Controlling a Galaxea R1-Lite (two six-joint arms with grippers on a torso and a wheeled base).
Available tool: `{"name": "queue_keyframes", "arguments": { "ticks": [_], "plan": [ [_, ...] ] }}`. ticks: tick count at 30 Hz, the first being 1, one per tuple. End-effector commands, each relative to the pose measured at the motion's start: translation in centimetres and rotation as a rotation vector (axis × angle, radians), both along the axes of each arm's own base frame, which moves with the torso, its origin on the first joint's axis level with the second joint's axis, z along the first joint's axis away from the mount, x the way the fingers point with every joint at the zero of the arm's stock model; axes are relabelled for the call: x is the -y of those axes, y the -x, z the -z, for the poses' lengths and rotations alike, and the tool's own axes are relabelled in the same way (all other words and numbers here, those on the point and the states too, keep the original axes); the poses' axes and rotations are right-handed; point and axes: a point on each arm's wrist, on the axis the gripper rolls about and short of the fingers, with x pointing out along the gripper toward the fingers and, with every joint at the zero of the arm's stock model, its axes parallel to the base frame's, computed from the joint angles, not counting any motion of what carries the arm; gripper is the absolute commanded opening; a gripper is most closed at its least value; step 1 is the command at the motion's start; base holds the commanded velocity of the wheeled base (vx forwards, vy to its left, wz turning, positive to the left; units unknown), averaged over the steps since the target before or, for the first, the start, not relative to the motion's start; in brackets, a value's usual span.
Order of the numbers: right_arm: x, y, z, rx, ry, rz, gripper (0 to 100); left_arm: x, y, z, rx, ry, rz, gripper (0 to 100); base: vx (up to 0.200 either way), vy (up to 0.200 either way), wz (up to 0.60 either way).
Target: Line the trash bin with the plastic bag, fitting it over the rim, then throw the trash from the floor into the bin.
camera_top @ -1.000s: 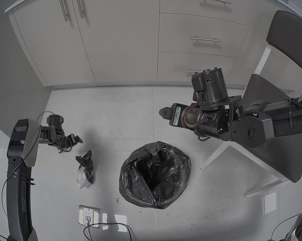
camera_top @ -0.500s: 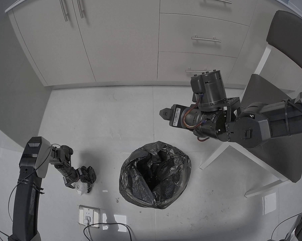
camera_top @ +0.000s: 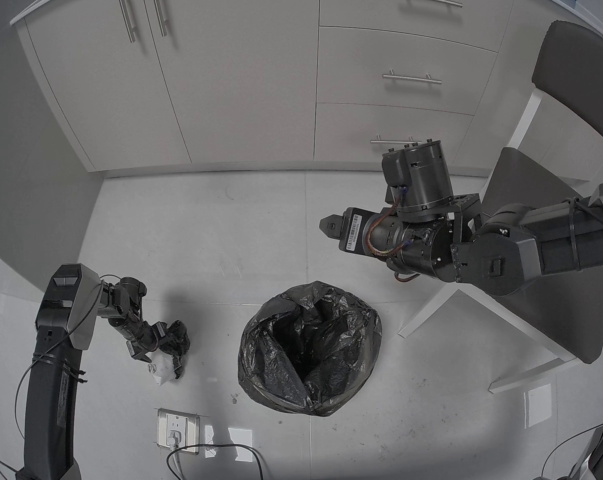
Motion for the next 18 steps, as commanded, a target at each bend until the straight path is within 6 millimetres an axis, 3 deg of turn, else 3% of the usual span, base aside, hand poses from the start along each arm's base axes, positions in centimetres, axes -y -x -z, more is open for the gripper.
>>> {"name": "queue_keyframes", "arguments": {
  "ticks": [1,11,18],
  "plan": [
    [0.0,0.0,0.0,0.000,0.000,0.000,100,0.0,0.6,2.0,-0.040,0.000,0.001,0,0.000,0.000,0.00],
    [0.0,0.0,0.1,-0.001,0.001,0.000,100,0.3,1.9,6.1,-0.109,-0.006,0.024,0,0.000,0.000,0.00],
    [0.1,-0.2,0.0,0.000,-0.001,0.002,100,0.3,2.0,6.1,-0.110,-0.008,0.028,0,0.000,0.000,0.00]
  ]
}}
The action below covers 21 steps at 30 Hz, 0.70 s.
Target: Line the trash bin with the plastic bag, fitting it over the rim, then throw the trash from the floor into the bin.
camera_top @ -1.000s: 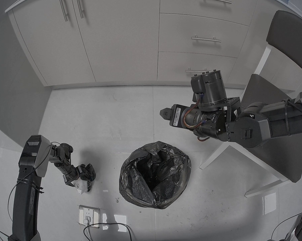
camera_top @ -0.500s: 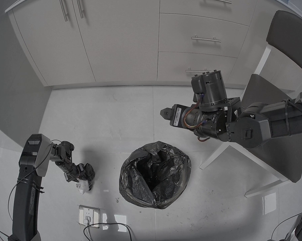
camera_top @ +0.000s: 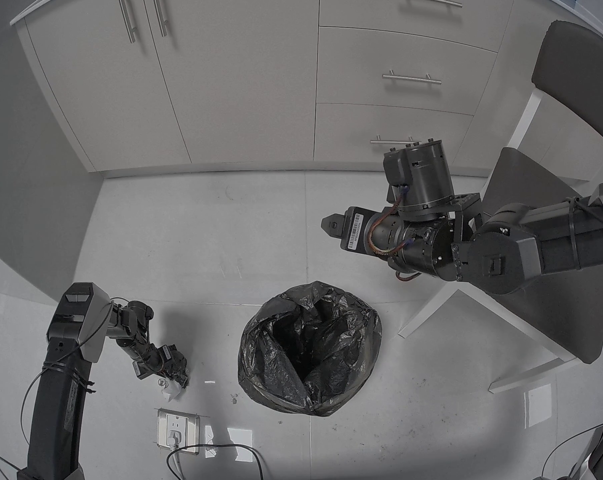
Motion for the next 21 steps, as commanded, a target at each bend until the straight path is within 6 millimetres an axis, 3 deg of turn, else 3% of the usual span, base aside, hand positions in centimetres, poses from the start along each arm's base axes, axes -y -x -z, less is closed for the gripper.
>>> {"name": "queue_keyframes", "arguments": {
  "ticks": [1,8,13,14,15,19,20,21],
  "plan": [
    [0.0,0.0,0.1,-0.002,0.001,-0.001,100,-0.1,0.2,0.4,-0.012,0.001,-0.004,0,0.000,0.000,0.00],
    [0.0,0.0,0.1,-0.002,0.001,-0.001,100,-0.4,-0.6,-3.7,-0.001,-0.037,-0.053,0,0.000,0.000,0.00],
    [0.0,0.0,0.2,-0.003,0.004,-0.002,100,-0.8,-1.0,-9.9,0.000,-0.003,-0.183,0,0.000,0.000,0.00],
    [0.0,0.0,0.2,-0.003,0.004,-0.002,100,-0.8,-1.0,-9.9,0.000,-0.003,-0.183,0,0.000,0.000,0.00],
    [0.0,0.0,0.1,-0.002,0.002,-0.003,100,-0.8,-1.0,-11.9,-0.001,0.015,-0.209,0,0.000,0.000,0.00],
    [0.0,0.0,0.1,-0.003,0.001,-0.003,100,-0.9,-0.6,-16.1,0.004,0.082,-0.261,0,0.000,0.000,0.00],
    [0.0,0.0,0.1,-0.003,0.001,-0.003,100,-0.9,-0.6,-16.3,0.003,0.087,-0.264,0,0.000,0.000,0.00],
    [0.0,0.0,0.1,-0.003,0.000,-0.004,100,-0.8,-0.3,-18.1,-0.003,0.130,-0.286,0,0.000,0.000,0.00]
  ]
}}
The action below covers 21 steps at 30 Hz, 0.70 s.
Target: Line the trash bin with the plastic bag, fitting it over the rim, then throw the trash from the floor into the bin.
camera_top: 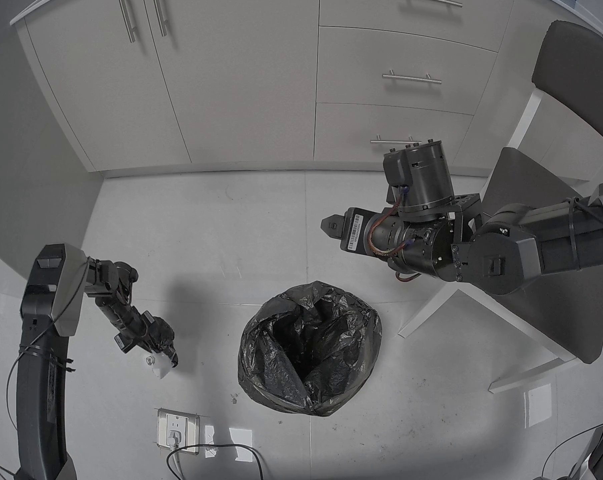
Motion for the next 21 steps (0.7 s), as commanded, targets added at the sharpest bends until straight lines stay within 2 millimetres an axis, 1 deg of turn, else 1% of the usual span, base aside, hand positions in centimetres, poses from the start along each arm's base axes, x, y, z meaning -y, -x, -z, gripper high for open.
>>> {"name": "queue_keyframes", "arguments": {
  "ticks": [1,2,3,4,5,8,10,11,12,13,14,15,16,17,18,19,20,21],
  "plan": [
    [0.0,0.0,0.0,0.000,-0.001,-0.002,100,0.0,0.4,-8.3,0.073,0.089,-0.064,0,0.000,0.000,0.00],
    [0.0,0.0,0.0,0.000,-0.001,-0.002,100,0.1,0.7,-9.6,0.067,0.120,-0.077,0,0.000,0.000,0.00],
    [0.0,0.0,0.0,0.000,-0.001,-0.002,100,0.2,0.8,-9.8,0.066,0.123,-0.078,0,0.000,0.000,0.00],
    [0.0,0.1,0.0,0.000,-0.001,-0.002,100,0.5,1.2,-11.7,0.073,0.173,-0.093,0,0.000,0.000,0.00],
    [0.1,0.1,-0.1,0.000,-0.001,-0.002,100,0.7,1.4,-12.7,0.080,0.195,-0.101,0,0.000,0.000,0.00],
    [0.4,0.6,-0.7,0.009,-0.003,-0.011,100,1.4,1.8,-15.1,0.106,0.226,-0.103,0,0.000,0.000,0.00],
    [0.5,1.0,-0.9,0.011,0.000,-0.017,100,1.8,2.2,-16.4,0.112,0.241,-0.093,0,0.000,0.000,0.00],
    [0.5,1.0,-0.9,0.011,0.000,-0.017,100,1.8,2.2,-16.4,0.112,0.241,-0.093,0,0.000,0.000,0.00],
    [0.8,1.6,-1.7,0.026,-0.002,-0.025,100,2.3,2.7,-18.0,0.126,0.269,-0.080,0,0.000,0.000,0.00],
    [0.9,1.7,-1.9,0.029,-0.001,-0.026,100,2.5,2.9,-18.4,0.128,0.278,-0.076,0,0.000,0.000,0.00],
    [1.1,1.9,-2.2,0.037,-0.001,-0.028,100,2.9,3.2,-19.3,0.129,0.300,-0.074,0,0.000,0.000,0.00],
    [1.1,2.0,-2.2,0.037,0.001,-0.029,100,3.0,3.3,-19.5,0.128,0.306,-0.075,0,0.000,0.000,0.00],
    [1.3,2.2,-2.6,0.044,-0.001,-0.030,100,3.5,3.8,-20.8,0.133,0.342,-0.083,0,0.000,0.000,0.00],
    [1.4,2.2,-2.6,0.044,-0.001,-0.028,100,3.6,3.9,-20.9,0.133,0.345,-0.083,0,0.000,0.000,0.00],
    [1.7,2.6,-2.9,0.049,-0.006,-0.030,100,4.1,4.5,-22.3,0.133,0.392,-0.094,0,0.000,0.000,0.00],
    [1.8,2.8,-3.0,0.050,-0.007,-0.031,100,4.3,4.7,-22.9,0.132,0.415,-0.100,0,0.000,0.000,0.00],
    [2.1,3.1,-3.3,0.053,-0.010,-0.031,100,4.7,5.2,-23.9,0.129,0.452,-0.106,0,0.000,0.000,0.00],
    [2.1,3.1,-3.3,0.053,-0.010,-0.031,100,4.7,5.2,-23.9,0.129,0.452,-0.106,0,0.000,0.000,0.00]
  ]
}}
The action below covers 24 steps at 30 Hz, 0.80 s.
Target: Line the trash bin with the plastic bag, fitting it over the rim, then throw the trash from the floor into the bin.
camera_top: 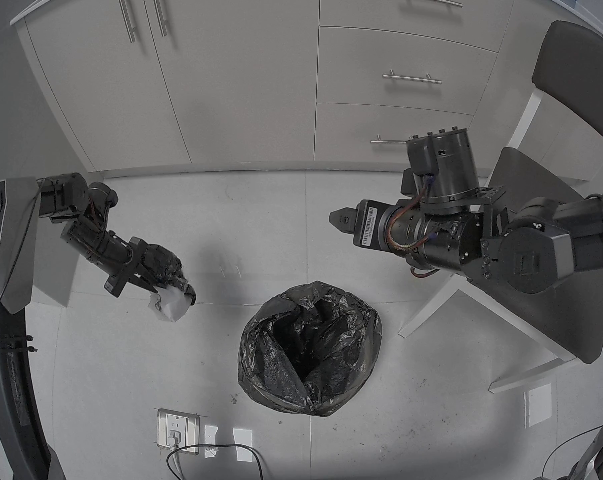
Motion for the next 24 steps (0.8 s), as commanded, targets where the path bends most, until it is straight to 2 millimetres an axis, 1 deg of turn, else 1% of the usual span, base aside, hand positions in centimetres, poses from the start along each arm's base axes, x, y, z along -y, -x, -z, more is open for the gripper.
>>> {"name": "queue_keyframes", "arguments": {
  "ticks": [1,2,3,5,10,11,12,13,14,15,17,21,22,23,24],
  "plan": [
    [1.3,1.6,-1.6,0.024,-0.017,-0.005,100,1.6,2.4,-5.8,0.065,0.094,0.013,0,0.000,0.000,0.00],
    [1.5,1.9,-1.8,0.027,-0.021,-0.008,100,1.8,2.8,-6.3,0.062,0.116,0.020,0,0.000,0.000,0.00],
    [1.5,1.9,-1.8,0.027,-0.021,-0.008,100,1.8,2.8,-6.3,0.062,0.116,0.020,0,0.000,0.000,0.00],
    [2.1,2.8,-2.3,0.029,-0.036,-0.030,100,2.7,3.8,-7.4,0.044,0.160,0.053,0,0.000,0.000,0.00],
    [3.0,3.9,-3.1,0.041,-0.053,-0.036,100,4.8,4.9,-8.0,-0.008,0.167,0.104,0,0.000,0.000,0.00],
    [3.3,4.2,-3.3,0.043,-0.056,-0.038,100,5.5,5.1,-8.0,-0.027,0.168,0.119,0,0.000,0.000,0.00],
    [3.3,4.3,-3.3,0.043,-0.056,-0.039,100,5.7,5.1,-8.0,-0.031,0.168,0.122,0,0.000,0.000,0.00],
    [3.7,4.7,-3.4,0.040,-0.060,-0.048,100,6.5,5.3,-7.9,-0.056,0.171,0.132,0,0.000,0.000,0.00],
    [3.8,4.8,-3.4,0.038,-0.060,-0.051,100,6.6,5.4,-7.9,-0.060,0.171,0.132,0,0.000,0.000,0.00],
    [4.1,5.3,-3.3,0.032,-0.066,-0.068,100,7.6,5.5,-7.9,-0.082,0.175,0.139,0,0.000,0.000,0.00],
    [4.4,5.7,-3.3,0.025,-0.067,-0.077,100,8.7,5.6,-7.7,-0.100,0.177,0.152,0,0.000,0.000,0.00],
    [5.3,6.5,-3.2,0.035,-0.075,-0.076,100,12.5,6.2,-7.4,-0.119,0.169,0.252,0,0.000,0.000,0.00],
    [5.3,6.5,-3.1,0.039,-0.076,-0.077,100,12.9,6.3,-7.3,-0.120,0.169,0.263,0,0.000,0.000,0.00],
    [5.5,6.7,-3.0,0.054,-0.086,-0.076,100,14.2,6.6,-7.1,-0.126,0.161,0.301,0,0.000,0.000,0.00],
    [5.6,6.8,-2.8,0.065,-0.095,-0.078,100,15.2,6.9,-7.0,-0.130,0.156,0.326,0,0.000,0.000,0.00]
  ]
}}
